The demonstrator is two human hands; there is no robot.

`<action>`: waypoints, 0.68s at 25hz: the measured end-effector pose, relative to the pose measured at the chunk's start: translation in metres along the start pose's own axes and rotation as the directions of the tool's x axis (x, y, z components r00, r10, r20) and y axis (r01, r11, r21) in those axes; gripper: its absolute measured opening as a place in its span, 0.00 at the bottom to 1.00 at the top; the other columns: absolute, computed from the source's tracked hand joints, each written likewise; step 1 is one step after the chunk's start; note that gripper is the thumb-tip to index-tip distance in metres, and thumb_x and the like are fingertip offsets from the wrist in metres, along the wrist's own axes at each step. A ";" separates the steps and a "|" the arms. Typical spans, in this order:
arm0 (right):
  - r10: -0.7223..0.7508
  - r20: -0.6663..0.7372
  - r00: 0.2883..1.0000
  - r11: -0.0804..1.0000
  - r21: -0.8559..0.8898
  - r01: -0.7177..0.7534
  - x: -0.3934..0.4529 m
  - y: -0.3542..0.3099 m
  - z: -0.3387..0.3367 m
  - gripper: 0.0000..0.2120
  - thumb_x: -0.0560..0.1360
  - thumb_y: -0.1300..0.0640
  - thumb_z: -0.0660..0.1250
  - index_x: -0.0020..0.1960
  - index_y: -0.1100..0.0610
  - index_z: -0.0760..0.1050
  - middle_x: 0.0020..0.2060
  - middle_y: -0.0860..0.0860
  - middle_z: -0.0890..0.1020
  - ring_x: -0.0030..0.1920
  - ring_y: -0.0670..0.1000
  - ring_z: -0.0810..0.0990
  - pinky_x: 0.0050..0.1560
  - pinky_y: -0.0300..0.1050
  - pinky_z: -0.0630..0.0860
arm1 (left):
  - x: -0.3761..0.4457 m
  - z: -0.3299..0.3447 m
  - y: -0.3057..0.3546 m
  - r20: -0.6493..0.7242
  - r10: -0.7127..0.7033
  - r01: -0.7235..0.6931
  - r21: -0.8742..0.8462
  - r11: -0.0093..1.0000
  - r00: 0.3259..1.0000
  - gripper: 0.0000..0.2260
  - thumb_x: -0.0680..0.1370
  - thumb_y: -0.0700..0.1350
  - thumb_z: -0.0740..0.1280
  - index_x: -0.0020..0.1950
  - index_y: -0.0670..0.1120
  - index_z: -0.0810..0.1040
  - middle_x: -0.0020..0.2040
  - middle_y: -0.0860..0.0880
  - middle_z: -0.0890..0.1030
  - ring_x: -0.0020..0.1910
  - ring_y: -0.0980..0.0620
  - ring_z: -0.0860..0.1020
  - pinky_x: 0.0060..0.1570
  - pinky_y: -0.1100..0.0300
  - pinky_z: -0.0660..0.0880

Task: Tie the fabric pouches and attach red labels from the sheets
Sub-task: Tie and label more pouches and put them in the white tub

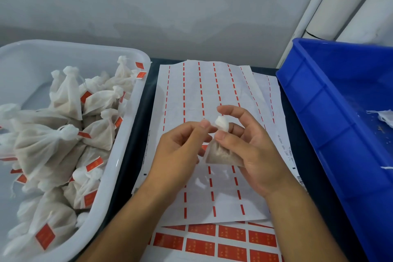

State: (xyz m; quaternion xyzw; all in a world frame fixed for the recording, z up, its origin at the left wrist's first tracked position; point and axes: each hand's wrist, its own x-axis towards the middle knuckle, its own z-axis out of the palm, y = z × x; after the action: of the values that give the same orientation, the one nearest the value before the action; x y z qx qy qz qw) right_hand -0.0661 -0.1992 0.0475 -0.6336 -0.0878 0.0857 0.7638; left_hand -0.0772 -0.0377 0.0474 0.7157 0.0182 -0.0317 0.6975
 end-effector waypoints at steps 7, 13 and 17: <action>-0.019 0.103 0.995 0.995 -0.091 0.029 -0.002 0.001 0.005 0.16 0.76 0.56 0.72 0.62 0.44 0.81 0.42 0.45 0.82 0.44 0.42 0.80 0.46 0.38 0.79 | 0.002 -0.002 -0.002 -0.075 -0.080 0.067 -0.162 0.985 0.994 0.12 0.82 0.49 0.66 0.42 0.51 0.85 0.35 0.54 0.79 0.36 0.57 0.75 0.42 0.58 0.74; -0.026 0.160 0.987 0.952 -0.298 0.074 -0.003 0.001 0.007 0.10 0.77 0.55 0.69 0.52 0.40 0.79 0.40 0.39 0.77 0.42 0.39 0.78 0.44 0.34 0.77 | 0.004 -0.005 -0.002 -0.244 -0.030 -0.017 -0.185 0.983 0.969 0.11 0.80 0.48 0.69 0.39 0.52 0.85 0.35 0.54 0.81 0.35 0.61 0.77 0.37 0.67 0.77; -0.050 0.141 0.989 0.901 -0.421 0.105 -0.003 0.003 0.005 0.12 0.76 0.52 0.71 0.56 0.38 0.77 0.40 0.43 0.76 0.41 0.43 0.77 0.41 0.37 0.78 | 0.004 -0.004 -0.004 -0.247 -0.018 -0.014 -0.130 0.991 0.969 0.12 0.80 0.49 0.67 0.38 0.53 0.84 0.34 0.55 0.80 0.34 0.62 0.76 0.35 0.68 0.76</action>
State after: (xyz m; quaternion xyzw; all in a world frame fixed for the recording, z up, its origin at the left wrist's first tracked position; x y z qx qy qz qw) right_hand -0.0704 -0.1946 0.0453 -0.7747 -0.1780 0.0741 0.6022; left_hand -0.0737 -0.0336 0.0435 0.6667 0.1078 0.0582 0.7352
